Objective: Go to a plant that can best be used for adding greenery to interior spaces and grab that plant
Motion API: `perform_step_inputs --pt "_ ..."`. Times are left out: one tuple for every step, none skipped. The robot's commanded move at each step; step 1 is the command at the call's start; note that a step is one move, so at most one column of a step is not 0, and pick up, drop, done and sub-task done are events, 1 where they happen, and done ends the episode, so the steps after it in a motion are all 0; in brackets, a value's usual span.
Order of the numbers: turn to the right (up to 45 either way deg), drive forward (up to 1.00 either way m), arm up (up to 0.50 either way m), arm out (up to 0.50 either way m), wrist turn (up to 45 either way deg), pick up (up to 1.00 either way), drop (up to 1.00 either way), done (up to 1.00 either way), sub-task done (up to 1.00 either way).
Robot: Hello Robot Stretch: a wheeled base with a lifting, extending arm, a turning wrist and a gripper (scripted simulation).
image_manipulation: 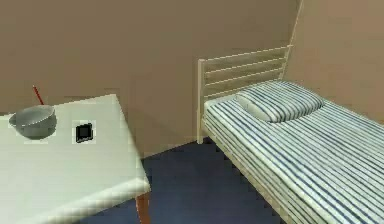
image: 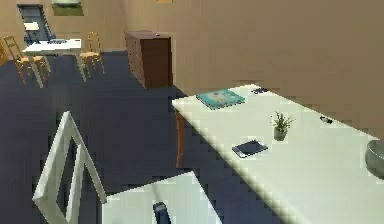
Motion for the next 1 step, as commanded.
perform_step_inputs --pt "-45.0 0.0 0.0 0.0 0.0 0.0 0.0 0.0 0.0"
